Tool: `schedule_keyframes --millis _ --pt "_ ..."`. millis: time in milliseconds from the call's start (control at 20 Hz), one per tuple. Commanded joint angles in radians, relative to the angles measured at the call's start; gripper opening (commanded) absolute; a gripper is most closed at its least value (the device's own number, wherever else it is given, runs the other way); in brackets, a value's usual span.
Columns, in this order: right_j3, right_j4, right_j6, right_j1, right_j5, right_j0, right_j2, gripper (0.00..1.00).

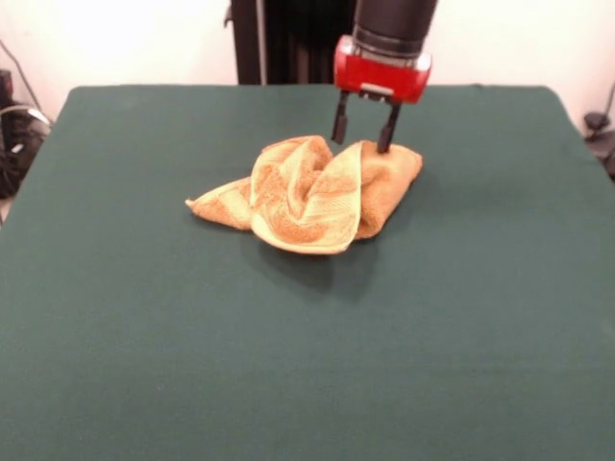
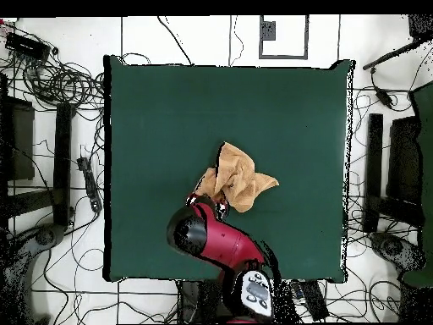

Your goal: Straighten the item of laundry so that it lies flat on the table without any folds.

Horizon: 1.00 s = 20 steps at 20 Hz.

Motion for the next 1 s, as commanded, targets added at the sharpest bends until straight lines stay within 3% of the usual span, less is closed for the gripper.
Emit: schedule_keyframes --millis 50,550,600,1000 --pt "-0.100 0.099 0.260 0.103 0.005 0.049 0.035 1.00" --pt "-0.131 0.106 0.248 0.137 -0.054 0.066 0.040 1.00" --pt "-0.132 0.100 0.243 0.134 -0.039 0.060 0.048 0.00" --pt "-0.096 0.063 0.237 0.095 -0.037 0.003 0.105 0.00"
